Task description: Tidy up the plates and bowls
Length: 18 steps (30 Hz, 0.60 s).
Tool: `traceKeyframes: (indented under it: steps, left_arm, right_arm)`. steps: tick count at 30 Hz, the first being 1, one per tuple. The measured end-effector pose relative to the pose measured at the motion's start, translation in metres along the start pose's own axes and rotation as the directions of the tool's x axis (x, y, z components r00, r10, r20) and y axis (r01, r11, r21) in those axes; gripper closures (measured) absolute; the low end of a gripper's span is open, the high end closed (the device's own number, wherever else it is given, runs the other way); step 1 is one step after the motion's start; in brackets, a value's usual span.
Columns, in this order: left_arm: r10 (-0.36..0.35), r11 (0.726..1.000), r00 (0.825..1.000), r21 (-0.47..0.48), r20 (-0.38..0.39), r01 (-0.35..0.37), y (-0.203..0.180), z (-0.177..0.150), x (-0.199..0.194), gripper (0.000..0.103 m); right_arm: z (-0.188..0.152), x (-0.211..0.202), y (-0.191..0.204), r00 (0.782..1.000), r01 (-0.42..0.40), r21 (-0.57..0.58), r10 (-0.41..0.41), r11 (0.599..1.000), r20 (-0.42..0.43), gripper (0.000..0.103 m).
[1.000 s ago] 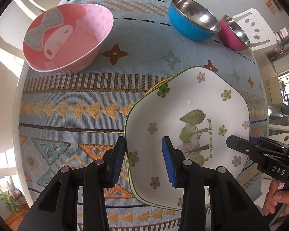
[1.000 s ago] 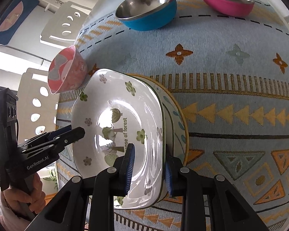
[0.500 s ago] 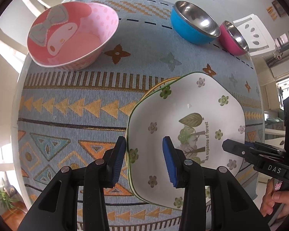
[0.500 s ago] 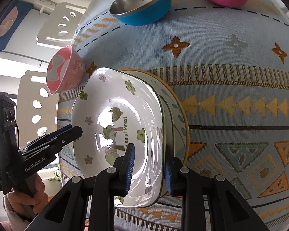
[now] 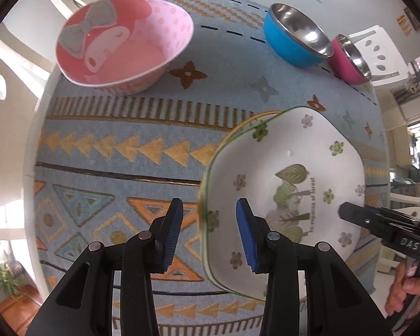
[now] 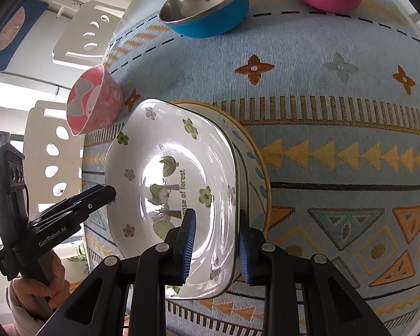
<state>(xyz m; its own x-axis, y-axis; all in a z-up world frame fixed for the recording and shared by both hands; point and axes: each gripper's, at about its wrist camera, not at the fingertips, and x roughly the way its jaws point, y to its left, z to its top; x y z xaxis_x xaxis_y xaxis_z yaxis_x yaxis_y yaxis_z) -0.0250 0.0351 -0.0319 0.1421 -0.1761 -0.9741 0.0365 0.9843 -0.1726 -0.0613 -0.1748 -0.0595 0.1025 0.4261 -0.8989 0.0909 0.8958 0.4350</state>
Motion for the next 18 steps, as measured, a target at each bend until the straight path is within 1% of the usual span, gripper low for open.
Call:
traceKeyframes:
  steps: [2,7,13,18]
  left_arm:
    - [0.010,1.000,1.000,0.001,0.002,-0.010,0.000,0.001,-0.001,0.066]
    - [0.011,1.000,1.000,-0.012,-0.007,-0.011,0.003,0.001,0.002,0.066]
    - [0.009,1.000,1.000,-0.023,-0.015,-0.009,0.005,0.000,0.004,0.066]
    - [0.010,1.000,1.000,-0.023,-0.019,-0.011,0.005,0.001,0.004,0.066]
  right_arm:
    - [0.000,-0.002,-0.002,1.000,-0.010,0.005,0.010,1.000,0.004,0.076]
    - [-0.001,-0.006,-0.011,0.998,-0.065,0.046,0.064,0.997,0.017,0.076]
    - [-0.005,-0.009,-0.012,0.997,-0.073,0.051,0.072,0.996,0.026,0.076]
    - [-0.003,-0.011,-0.013,0.998,-0.060,0.045,0.058,0.997,0.032,0.076]
